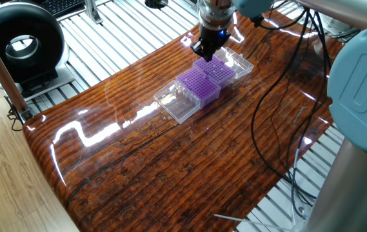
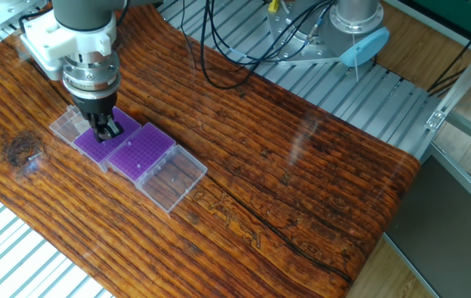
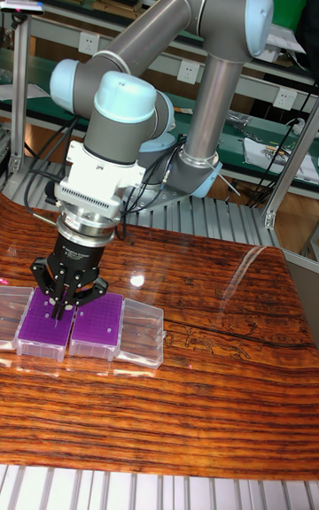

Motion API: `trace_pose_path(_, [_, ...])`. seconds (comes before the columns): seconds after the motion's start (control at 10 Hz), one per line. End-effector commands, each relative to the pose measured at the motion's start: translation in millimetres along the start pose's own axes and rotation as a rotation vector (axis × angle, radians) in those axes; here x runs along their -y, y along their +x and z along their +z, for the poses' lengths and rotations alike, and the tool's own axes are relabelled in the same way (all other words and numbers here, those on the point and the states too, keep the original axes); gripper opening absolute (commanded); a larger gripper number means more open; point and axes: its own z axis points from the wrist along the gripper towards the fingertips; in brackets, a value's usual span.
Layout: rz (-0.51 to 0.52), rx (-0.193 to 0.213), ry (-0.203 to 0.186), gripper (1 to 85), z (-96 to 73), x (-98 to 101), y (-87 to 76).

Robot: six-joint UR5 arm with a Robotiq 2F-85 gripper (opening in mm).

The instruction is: Transfer all small pipette tips from one holder to another

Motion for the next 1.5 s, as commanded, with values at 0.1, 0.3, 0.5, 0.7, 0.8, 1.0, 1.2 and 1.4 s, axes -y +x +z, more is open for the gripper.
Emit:
trace_pose_path(0.1, [0.002, 0.018, -0.018, 1.3, 5.1, -0.4, -3.3])
trace_pose_path(0.3, [-0.002, 0.020, -0.023, 1.3, 7.1, -0.8, -4.0])
trace_pose_path(0.5, [0.000, 0.031, -0.025, 1.3, 11.4, -1.9, -5.5])
trace_pose_path(0.7, [-0.002, 0.029, -0.038, 1.3, 12.7, -4.8, -5.1])
trace_pose_path(0.8, [-0.005, 0.031, -0.044, 1.3, 13.9, -5.4, -5.7])
trace_pose_path(1.0, [-0.017, 0.002, -0.072, 1.3, 14.8, -11.4, 1.7])
trace_pose_path(1.2, [-0.037, -0.033, -0.096, 6.3, 14.3, -17.2, 11.0])
trace_pose_path(1.4, [-0.054, -0.048, -0.098, 12.3, 14.2, -17.4, 15.2])
